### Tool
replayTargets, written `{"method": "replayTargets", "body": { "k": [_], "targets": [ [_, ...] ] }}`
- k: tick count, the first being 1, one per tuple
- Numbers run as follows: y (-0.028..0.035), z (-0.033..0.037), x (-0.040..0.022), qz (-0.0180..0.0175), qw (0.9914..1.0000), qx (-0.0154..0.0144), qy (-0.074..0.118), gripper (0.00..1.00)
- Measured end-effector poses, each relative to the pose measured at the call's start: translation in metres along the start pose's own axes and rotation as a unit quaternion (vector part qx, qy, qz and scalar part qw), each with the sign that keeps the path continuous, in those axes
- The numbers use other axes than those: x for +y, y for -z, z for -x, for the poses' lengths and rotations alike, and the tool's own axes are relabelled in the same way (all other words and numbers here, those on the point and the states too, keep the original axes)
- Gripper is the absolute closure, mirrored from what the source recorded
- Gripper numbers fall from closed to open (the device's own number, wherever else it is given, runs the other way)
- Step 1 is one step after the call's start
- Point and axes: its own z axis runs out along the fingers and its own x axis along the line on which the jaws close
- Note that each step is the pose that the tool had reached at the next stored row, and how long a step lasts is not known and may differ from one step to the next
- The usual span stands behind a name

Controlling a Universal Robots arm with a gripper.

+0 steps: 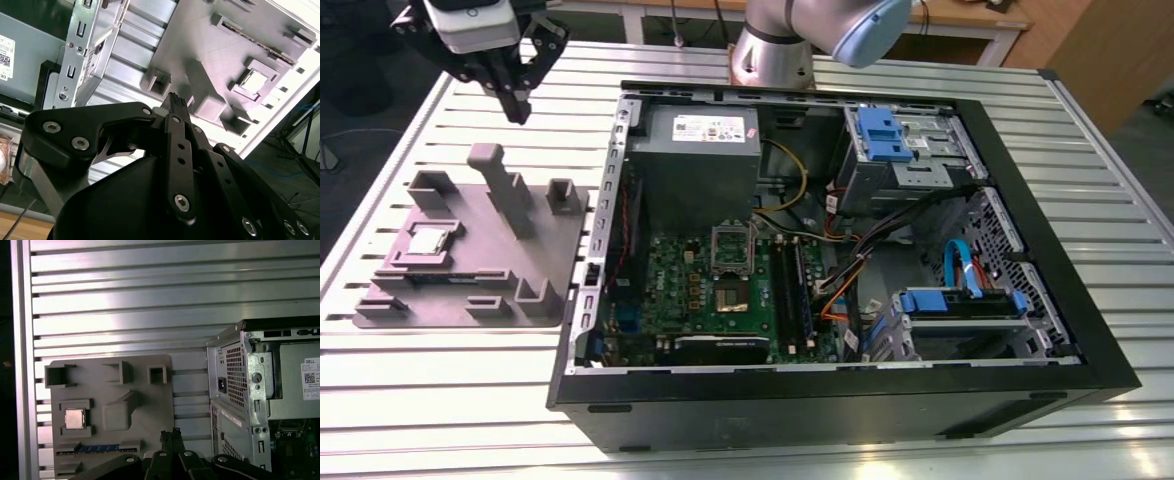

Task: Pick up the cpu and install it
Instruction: 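Reach for the cpu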

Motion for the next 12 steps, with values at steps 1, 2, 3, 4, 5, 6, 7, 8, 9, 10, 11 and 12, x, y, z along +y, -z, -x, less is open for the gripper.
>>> {"method": "replayTargets", "body": {
  "k": [1, 2, 3, 4, 5, 6, 7, 8, 9, 10, 11, 12],
  "targets": [
    [-0.0001, -0.0005, -0.0001, 0.0000, 1.00000, 0.0000, 0.000, 0.90],
    [-0.0001, -0.0010, -0.0001, 0.0000, 1.00000, 0.0001, 0.000, 0.90],
    [-0.0002, -0.0016, -0.0001, 0.0000, 1.00000, 0.0001, 0.000, 0.90],
    [-0.0002, -0.0022, -0.0002, 0.0000, 1.00000, 0.0002, 0.000, 0.90],
    [-0.0003, -0.0028, -0.0002, 0.0000, 1.00000, 0.0002, 0.000, 0.90],
    [-0.0004, -0.0032, -0.0003, 0.0000, 1.00000, 0.0002, 0.000, 0.90],
    [-0.0004, -0.0036, -0.0003, 0.0000, 1.00000, 0.0003, 0.000, 0.90],
    [-0.0004, -0.0042, -0.0003, 0.0000, 1.00000, 0.0004, 0.000, 0.90],
    [-0.0005, -0.0048, -0.0004, 0.0000, 1.00000, 0.0004, 0.000, 0.90],
    [-0.0005, -0.0055, -0.0004, 0.0000, 1.00000, 0.0004, 0.000, 0.90],
    [-0.0006, -0.0061, -0.0005, 0.0000, 1.00000, 0.0004, 0.000, 0.90],
    [-0.0007, -0.0066, -0.0005, 0.0000, 1.00000, 0.0004, 0.000, 0.90]
  ]
}}
